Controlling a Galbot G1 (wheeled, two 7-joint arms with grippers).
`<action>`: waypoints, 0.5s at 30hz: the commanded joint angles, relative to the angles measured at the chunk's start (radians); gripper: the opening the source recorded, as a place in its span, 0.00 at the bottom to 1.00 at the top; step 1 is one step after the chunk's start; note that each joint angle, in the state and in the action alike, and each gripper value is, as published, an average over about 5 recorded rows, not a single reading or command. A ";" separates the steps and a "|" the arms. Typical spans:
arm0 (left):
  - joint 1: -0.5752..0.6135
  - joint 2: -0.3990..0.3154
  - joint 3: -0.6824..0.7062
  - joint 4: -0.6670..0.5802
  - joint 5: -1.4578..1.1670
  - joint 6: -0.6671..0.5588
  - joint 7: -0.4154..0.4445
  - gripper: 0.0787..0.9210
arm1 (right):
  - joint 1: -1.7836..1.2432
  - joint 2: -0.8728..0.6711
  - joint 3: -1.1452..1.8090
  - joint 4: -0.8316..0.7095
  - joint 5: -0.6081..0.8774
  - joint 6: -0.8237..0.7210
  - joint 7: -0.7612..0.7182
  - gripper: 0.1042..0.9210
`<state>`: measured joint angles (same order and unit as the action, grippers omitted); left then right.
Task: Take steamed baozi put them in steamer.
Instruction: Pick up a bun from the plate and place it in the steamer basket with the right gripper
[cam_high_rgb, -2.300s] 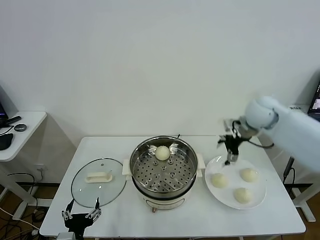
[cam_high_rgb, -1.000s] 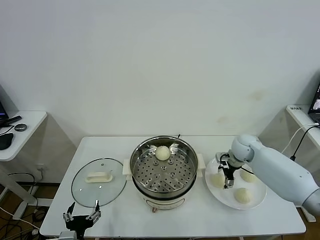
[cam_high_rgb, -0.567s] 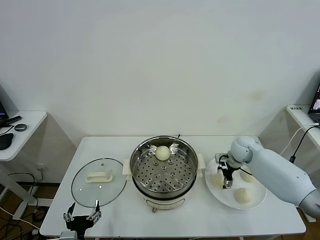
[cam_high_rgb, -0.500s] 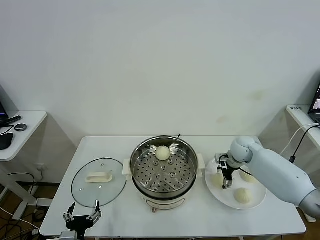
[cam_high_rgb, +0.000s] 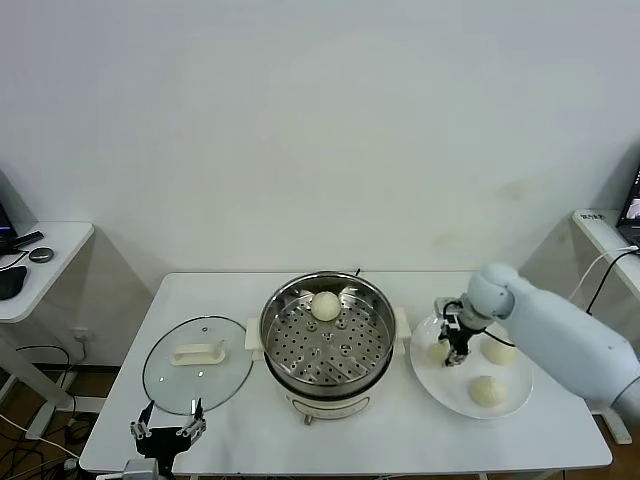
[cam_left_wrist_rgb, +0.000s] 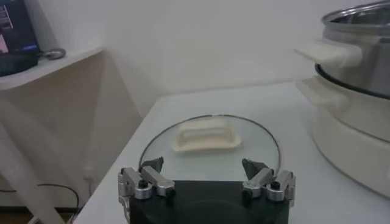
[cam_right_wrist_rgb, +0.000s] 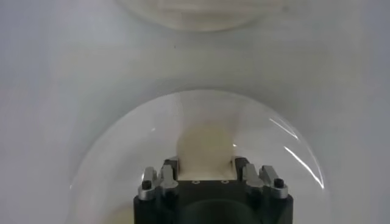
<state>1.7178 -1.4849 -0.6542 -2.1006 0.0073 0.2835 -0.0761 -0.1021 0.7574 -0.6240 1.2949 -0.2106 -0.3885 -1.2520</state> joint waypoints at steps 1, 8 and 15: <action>-0.012 0.003 0.006 -0.005 0.023 0.001 -0.001 0.88 | 0.398 -0.064 -0.252 0.124 0.259 -0.073 -0.044 0.54; -0.017 0.017 0.018 -0.028 0.044 0.003 -0.004 0.88 | 0.860 0.054 -0.584 0.150 0.525 -0.128 -0.088 0.54; -0.023 0.030 0.017 -0.042 0.037 0.006 -0.001 0.88 | 0.952 0.212 -0.644 0.172 0.661 -0.213 -0.081 0.54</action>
<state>1.6980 -1.4598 -0.6380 -2.1326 0.0369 0.2879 -0.0770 0.5367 0.8314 -1.0583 1.4214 0.2102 -0.5147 -1.3144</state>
